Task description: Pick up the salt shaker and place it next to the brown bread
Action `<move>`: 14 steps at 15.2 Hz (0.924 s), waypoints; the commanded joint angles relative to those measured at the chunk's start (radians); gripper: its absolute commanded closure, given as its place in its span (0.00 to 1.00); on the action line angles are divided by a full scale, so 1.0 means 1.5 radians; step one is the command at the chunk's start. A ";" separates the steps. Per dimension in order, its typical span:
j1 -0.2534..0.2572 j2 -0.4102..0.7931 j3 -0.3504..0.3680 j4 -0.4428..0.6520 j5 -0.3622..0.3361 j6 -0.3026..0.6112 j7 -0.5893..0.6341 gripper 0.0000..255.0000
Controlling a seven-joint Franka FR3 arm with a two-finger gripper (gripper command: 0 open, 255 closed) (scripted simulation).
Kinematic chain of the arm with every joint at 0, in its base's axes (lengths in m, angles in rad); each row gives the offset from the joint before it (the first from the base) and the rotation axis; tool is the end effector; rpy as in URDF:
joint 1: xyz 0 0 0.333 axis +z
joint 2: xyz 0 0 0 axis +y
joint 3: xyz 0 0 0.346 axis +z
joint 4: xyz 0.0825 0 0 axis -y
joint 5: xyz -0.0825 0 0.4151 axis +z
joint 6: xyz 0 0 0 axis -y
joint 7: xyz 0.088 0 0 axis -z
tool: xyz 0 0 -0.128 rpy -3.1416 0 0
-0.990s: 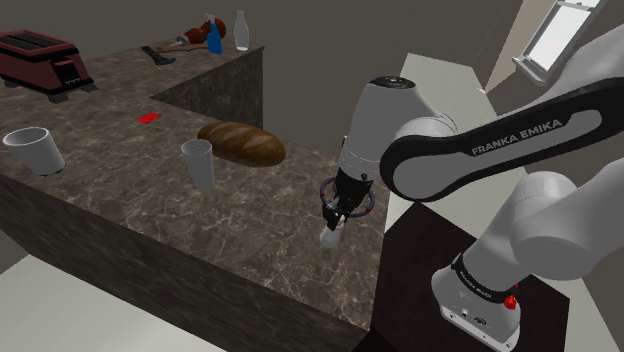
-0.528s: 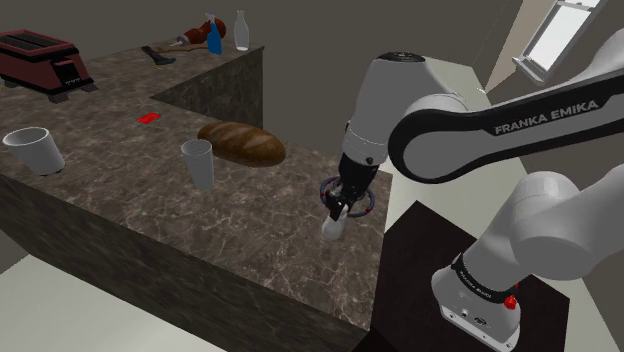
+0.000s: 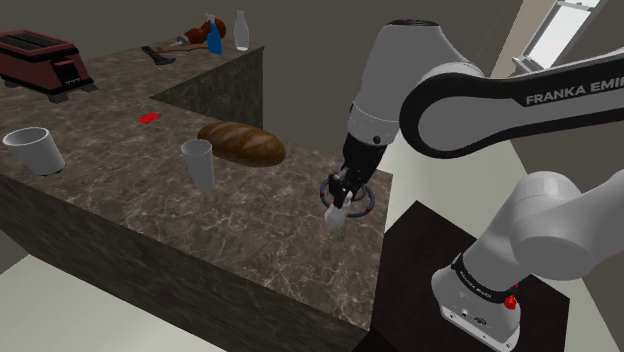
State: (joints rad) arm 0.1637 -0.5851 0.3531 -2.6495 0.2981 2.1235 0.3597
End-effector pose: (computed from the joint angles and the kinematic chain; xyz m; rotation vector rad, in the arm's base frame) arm 0.3268 0.1996 0.4069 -3.0641 0.0715 -0.0229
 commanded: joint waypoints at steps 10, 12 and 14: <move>-0.023 0.017 -0.026 0.084 -0.029 -0.070 -0.011 1.00; -0.041 0.063 -0.035 0.118 -0.046 -0.060 -0.026 1.00; -0.057 0.109 -0.043 0.155 -0.062 -0.052 -0.039 1.00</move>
State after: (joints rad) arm 0.0930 -0.4614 0.2958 -2.4583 0.2209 2.0466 0.3105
